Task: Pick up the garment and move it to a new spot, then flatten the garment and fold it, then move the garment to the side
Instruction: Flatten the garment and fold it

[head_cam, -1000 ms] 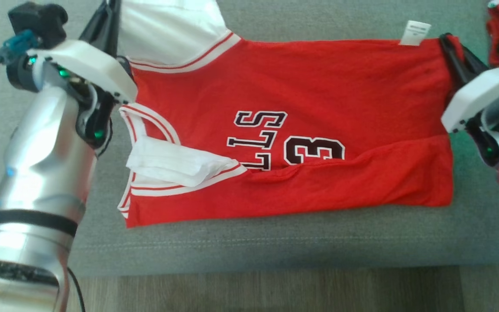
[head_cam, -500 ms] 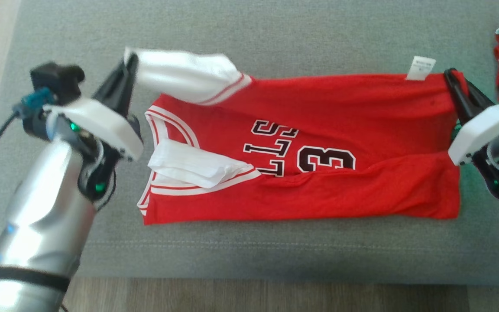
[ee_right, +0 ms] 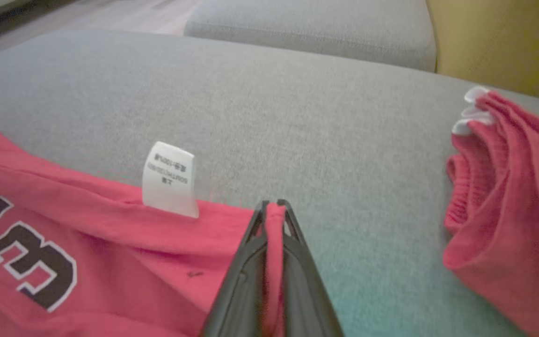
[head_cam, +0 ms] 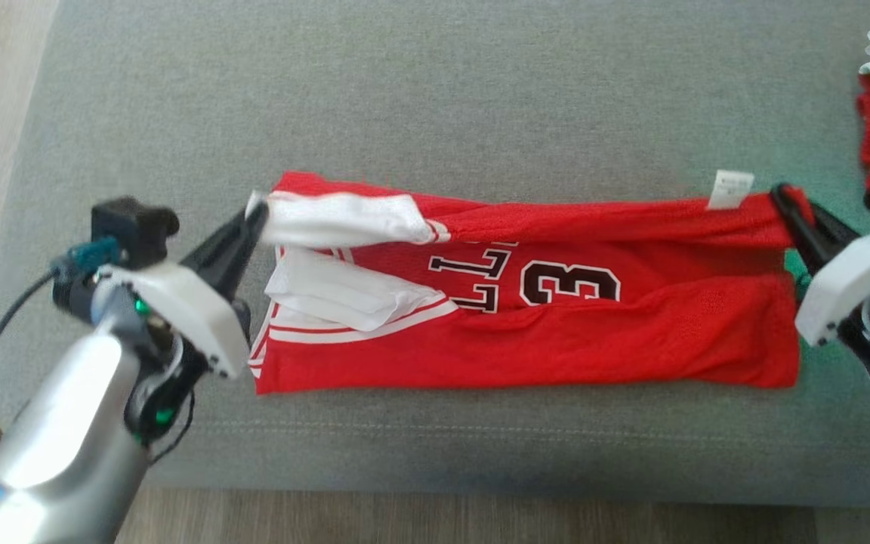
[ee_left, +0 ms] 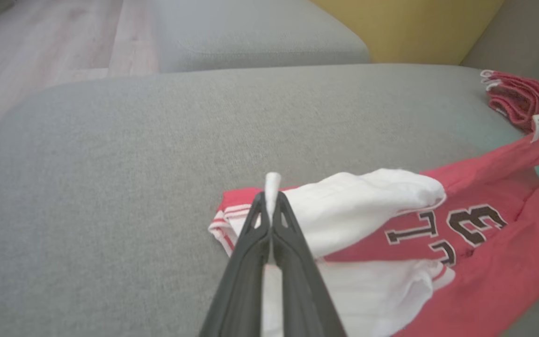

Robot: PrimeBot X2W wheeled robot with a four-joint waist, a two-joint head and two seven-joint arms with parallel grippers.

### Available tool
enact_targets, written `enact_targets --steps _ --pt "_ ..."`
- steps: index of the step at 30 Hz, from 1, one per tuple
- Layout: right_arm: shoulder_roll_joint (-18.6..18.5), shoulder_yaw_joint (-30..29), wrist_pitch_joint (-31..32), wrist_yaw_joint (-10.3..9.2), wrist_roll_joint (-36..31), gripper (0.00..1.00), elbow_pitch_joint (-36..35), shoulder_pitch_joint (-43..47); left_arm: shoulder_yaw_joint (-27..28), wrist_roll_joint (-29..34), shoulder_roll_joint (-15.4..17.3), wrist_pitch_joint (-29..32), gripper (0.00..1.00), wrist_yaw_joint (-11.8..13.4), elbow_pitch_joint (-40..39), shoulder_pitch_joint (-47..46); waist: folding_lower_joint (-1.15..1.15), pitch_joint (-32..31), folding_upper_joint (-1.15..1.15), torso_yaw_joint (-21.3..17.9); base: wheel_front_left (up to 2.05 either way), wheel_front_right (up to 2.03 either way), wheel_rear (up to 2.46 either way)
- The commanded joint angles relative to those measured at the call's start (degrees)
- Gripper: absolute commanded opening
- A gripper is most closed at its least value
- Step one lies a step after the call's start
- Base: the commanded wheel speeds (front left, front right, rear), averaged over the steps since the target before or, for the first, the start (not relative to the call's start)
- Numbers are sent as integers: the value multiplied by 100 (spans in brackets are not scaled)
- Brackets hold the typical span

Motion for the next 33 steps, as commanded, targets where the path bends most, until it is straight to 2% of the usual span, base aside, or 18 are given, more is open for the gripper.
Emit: enact_targets --steps 1,12,19,20,21,22,23,25,27,28,33 --pt "-284 63 65 -2 87 0 -207 183 195 -55 328 81 0 13 -288 -19 0 -19 0 -20 0 0 0" --pt "-692 213 547 -2 430 0 -810 670 36 -258 753 587 0 20 -898 659 0 -182 0 -85 0 0 0" --pt "-838 261 878 -2 587 0 -1070 867 -89 -411 864 832 0 4 -967 884 0 -273 0 -121 0 0 0" --pt "-848 281 938 -2 603 17 -1107 887 -117 -429 880 876 0 -1 -980 899 0 -281 0 -121 0 0 0" --pt "-848 281 938 -2 603 17 -1107 887 -117 -429 880 876 0 -1 -980 899 0 -281 0 -121 0 0 0" --pt "-859 309 1042 -2 648 100 -1170 933 -178 -437 902 937 0 -8 -998 915 0 -295 0 -115 0 0 0" --pt "-859 309 1042 -2 648 100 -1170 933 -178 -437 902 937 0 -8 -998 915 0 -295 0 -115 0 0 0" --pt "-878 325 1126 -2 687 100 -1239 970 -235 -439 911 982 15 -13 -998 928 0 -302 0 -110 0 0 0" --pt "-901 282 1155 -2 699 100 -1255 993 -283 -416 931 1037 54 -9 -977 937 0 -300 0 -103 0 0 0" --pt "-909 260 1168 -2 699 100 -1259 1006 -299 -362 945 1016 100 10 -976 932 0 -303 0 -98 0 0 0" --pt "-826 -51 991 -2 751 100 -1195 1042 -188 -288 834 632 100 175 -945 918 0 -420 0 -75 0 0 0"
